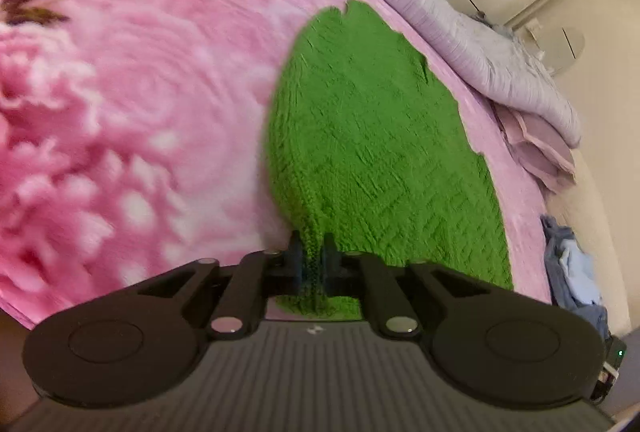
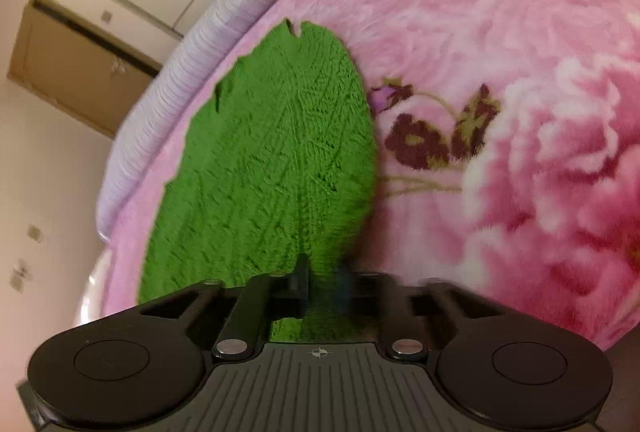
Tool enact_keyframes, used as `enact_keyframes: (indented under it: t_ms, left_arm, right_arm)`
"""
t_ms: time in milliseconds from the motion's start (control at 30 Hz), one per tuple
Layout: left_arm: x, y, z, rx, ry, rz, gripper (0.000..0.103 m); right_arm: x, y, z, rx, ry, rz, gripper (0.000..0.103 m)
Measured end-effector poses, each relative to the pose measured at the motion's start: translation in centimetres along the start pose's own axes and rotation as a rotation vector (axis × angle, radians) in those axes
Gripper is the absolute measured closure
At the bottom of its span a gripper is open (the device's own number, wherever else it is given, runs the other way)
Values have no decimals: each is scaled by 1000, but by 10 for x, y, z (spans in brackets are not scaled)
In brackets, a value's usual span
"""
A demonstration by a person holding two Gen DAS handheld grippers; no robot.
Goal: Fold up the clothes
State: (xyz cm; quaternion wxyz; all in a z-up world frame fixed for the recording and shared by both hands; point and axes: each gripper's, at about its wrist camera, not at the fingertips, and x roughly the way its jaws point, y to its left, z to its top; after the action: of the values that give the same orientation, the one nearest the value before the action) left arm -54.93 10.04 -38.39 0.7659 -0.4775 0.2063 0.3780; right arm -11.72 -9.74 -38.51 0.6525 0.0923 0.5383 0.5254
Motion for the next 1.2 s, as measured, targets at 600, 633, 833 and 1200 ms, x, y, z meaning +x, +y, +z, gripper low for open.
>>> enact_keyframes:
  t_ms: [600, 633, 833, 1200]
  left_arm:
    - [-40, -59, -66, 481, -103, 277, 92]
    - [-47, -66, -67, 505, -130, 310, 92]
    - [-42, -102, -75, 580, -182, 373, 88]
    - [-17, -117, -113, 594, -62, 455, 87]
  right_arm:
    - [-49, 27, -42, -261, -93, -281, 88]
    - [-54, 36, -46, -315, -119, -308, 88]
    - [-45, 74, -72, -596, -197, -395, 86]
    - [-39, 77, -105, -665, -159, -444, 85]
